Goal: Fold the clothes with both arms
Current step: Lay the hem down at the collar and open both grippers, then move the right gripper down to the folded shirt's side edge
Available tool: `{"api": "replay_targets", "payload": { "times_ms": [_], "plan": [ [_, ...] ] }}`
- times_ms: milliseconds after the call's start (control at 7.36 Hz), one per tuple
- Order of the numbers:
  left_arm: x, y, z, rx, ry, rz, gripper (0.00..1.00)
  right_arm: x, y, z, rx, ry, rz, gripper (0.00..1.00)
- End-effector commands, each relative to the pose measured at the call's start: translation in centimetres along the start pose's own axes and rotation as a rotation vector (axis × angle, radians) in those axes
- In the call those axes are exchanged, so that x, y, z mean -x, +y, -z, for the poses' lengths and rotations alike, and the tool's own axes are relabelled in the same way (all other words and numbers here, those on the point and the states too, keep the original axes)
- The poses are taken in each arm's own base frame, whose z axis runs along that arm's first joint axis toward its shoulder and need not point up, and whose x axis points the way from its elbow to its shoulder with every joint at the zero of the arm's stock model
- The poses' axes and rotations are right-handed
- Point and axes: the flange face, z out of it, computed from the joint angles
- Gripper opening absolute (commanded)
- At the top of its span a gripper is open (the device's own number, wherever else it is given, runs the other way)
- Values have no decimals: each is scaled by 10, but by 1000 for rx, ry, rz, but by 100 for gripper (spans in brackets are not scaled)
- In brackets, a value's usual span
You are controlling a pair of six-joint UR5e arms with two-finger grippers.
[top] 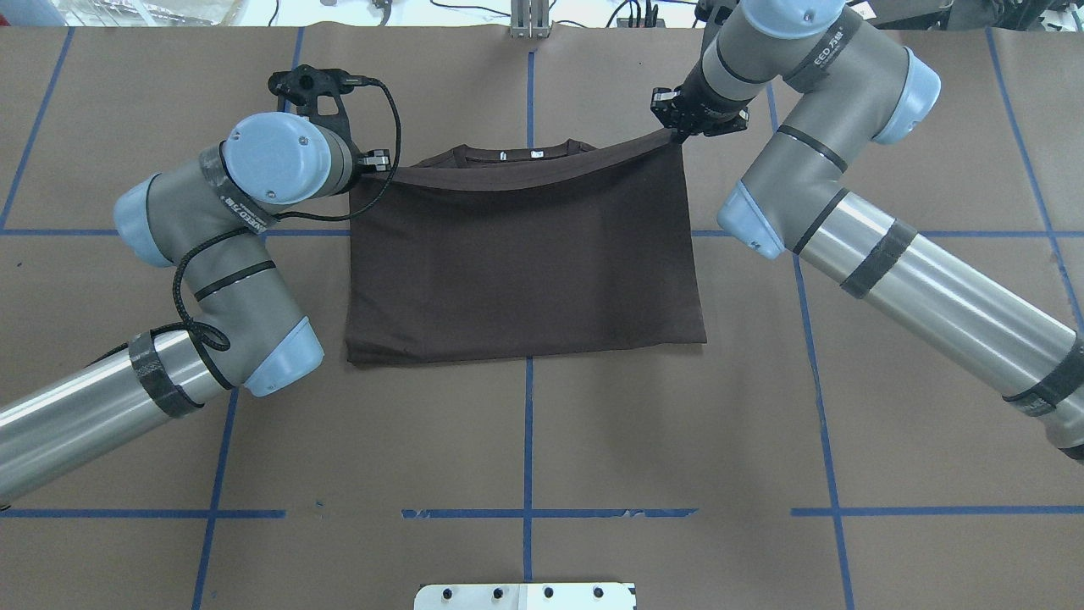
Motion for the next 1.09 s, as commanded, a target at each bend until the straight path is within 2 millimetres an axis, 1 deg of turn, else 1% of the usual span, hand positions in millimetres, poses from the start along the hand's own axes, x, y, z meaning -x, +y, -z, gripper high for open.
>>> {"api": "replay_targets", "payload": {
  "times_ms": [0, 136, 272, 408, 544, 680, 816, 951],
  "plan": [
    [2, 2, -5, 3, -9, -7, 70, -3, 2, -3, 14, -1, 1, 43],
    [-3, -3, -2, -3, 3, -22, 100, -3, 4, -1, 16, -5, 1, 99],
    [-5, -4, -1, 17, 20, -25, 100, -3, 5, 1, 32, -18, 1, 100],
    [-5, -5, 2, 37, 36, -31, 100, -20, 16, 5, 68, -75, 14, 100],
    [-7, -6, 5, 40, 44, -31, 100, -48, 40, 17, 85, -101, 13, 100],
    [-11, -6, 15, 50, 70, -29, 100, -67, 74, 24, 104, -106, 4, 100],
    [-13, -4, 18, 77, 85, -30, 100, -77, 115, 25, 120, -99, -56, 100],
    [-15, -5, 23, 74, 96, -30, 100, -88, 158, 11, 117, -66, -38, 100]
  ]
}}
